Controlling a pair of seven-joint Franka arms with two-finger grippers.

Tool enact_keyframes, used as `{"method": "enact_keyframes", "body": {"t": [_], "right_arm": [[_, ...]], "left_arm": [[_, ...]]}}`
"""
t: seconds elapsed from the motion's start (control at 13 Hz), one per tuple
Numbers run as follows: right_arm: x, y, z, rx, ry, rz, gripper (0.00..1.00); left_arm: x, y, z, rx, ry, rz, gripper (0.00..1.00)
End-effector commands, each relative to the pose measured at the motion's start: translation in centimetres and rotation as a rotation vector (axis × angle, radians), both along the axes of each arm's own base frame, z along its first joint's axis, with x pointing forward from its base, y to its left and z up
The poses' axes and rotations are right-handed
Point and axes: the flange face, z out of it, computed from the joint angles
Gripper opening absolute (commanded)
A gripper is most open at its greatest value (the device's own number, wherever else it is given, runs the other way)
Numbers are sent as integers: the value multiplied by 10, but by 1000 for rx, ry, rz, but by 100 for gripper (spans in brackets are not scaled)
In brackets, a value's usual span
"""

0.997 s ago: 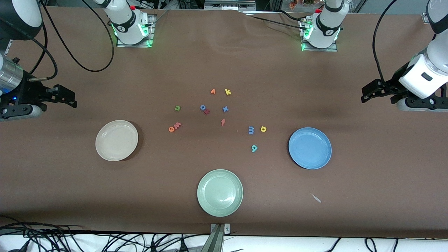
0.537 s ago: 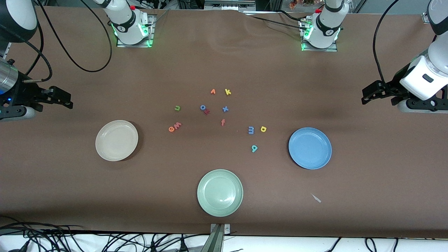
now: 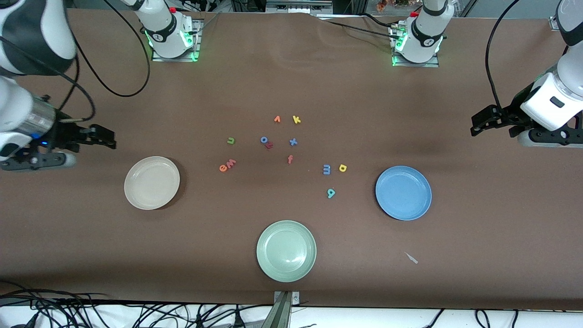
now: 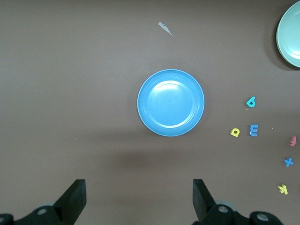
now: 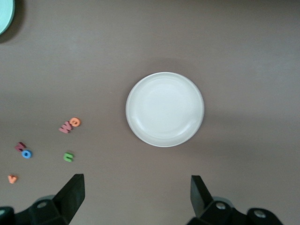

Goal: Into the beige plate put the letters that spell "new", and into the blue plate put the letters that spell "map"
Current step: 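Move the left gripper and the right gripper toward the scattered letters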

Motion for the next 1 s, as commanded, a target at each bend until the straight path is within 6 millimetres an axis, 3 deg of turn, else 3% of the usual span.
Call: {"method": "enact_keyframes", "body": {"t": [0.0,0.31,0.46,0.54,0.69,0.92], "right_arm": [[6,58,-24,2,-9,-57,100],[5,149,-79,-10,-9,-118,100],[-5,180,-108,-22,-3,-154,100],[-12,180,-124,-20,-8,-191,100],[-47,180,-151,6,-44,-225,100],[-80,184,-185,1,-26,-274,100]], "left_arm": [[4,1,5,-21,-1,6,100],[7,-8,-3,-24,13,-8,100],[20,-30,-39,-27,70,-45,100],[27,-49,-58,-29,91,-83,100],[48,-104,-109,-23,129,-156,100],[60,-126,-147,-35,178,-176,100]]}}
